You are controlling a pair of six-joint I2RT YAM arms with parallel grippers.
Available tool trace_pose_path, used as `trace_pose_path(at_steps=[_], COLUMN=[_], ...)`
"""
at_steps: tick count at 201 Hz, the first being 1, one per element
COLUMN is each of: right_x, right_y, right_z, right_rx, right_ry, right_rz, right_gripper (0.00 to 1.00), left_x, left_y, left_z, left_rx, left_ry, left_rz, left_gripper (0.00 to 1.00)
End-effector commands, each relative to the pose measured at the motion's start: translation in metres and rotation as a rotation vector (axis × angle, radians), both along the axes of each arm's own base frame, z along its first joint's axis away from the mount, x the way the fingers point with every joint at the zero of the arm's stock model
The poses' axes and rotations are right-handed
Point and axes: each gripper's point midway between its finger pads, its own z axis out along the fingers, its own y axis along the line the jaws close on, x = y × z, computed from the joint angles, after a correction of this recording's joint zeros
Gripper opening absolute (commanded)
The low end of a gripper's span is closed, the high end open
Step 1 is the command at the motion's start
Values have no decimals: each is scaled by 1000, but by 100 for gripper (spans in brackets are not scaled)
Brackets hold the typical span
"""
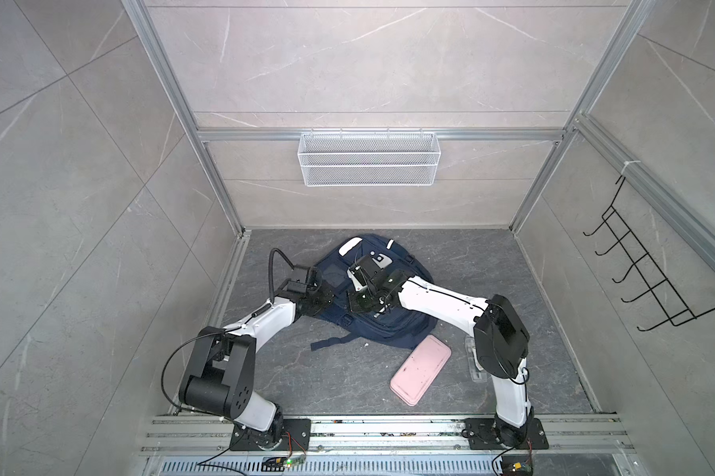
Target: Pack the student bag
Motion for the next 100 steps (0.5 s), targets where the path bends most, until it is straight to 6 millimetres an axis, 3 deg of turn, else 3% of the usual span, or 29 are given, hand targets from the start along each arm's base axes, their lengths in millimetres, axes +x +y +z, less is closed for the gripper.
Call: trace_pose_path(at_steps=[1, 22, 48, 63, 100], right_x=[-1, -8, -15, -20, -35], right_y=[7, 0, -10, -16, -38], right_z=[12, 15, 25, 35, 62], right_rx=[37, 29, 34, 43, 62], right_ry=[-37, -45, -59, -72, -113], right_rz=[20, 27, 27, 26, 29], right_gripper=[12, 28, 44, 48, 53], left_x=[-14, -18, -21, -22, -24], left_y=[3, 8, 13, 16, 23], left_z=[10, 13, 20, 26, 47], left_rx=[2, 22, 50, 70, 122], left_ry=[-2, -12, -28, -39, -80], left_rz=[-14, -12, -19, -23, -33], left_gripper=[0, 0, 19, 28, 40])
